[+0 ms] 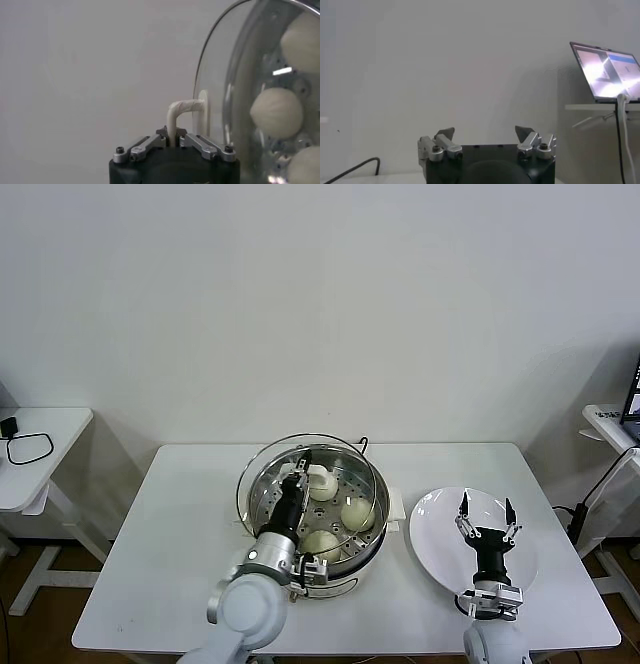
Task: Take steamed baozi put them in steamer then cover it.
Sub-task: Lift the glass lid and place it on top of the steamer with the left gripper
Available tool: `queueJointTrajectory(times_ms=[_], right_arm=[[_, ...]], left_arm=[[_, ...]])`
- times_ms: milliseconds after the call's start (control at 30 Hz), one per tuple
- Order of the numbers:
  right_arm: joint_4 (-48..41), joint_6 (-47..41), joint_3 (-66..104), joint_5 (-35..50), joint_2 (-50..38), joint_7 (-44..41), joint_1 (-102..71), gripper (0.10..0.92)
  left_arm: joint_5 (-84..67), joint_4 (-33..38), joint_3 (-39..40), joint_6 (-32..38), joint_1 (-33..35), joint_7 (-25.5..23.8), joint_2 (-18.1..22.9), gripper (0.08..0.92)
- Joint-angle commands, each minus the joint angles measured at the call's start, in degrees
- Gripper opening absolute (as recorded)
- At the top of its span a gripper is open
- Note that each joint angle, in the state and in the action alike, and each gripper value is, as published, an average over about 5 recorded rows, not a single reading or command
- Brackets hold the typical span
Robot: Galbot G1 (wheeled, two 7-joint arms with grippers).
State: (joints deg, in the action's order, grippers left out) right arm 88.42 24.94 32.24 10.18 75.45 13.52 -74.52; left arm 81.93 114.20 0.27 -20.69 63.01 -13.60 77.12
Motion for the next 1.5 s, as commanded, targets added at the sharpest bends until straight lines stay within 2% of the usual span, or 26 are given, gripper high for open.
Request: queueJointTrajectory(times_ms=[33,1500], right_arm=[[-0.17,-1.03,0.76,-0.43,0.31,-0.14,0.38,0.823],[-1.38,-0.66,0.16,-1.24,0.78,-0.16,0.92,0.823]], left_arm=[[4.42,-2.85,2.77,-1.88,-0.85,-2.64,4.01,0.193],[8.28,-5.1,1.58,1.31,0.13,-2.53,4.68,0.194]])
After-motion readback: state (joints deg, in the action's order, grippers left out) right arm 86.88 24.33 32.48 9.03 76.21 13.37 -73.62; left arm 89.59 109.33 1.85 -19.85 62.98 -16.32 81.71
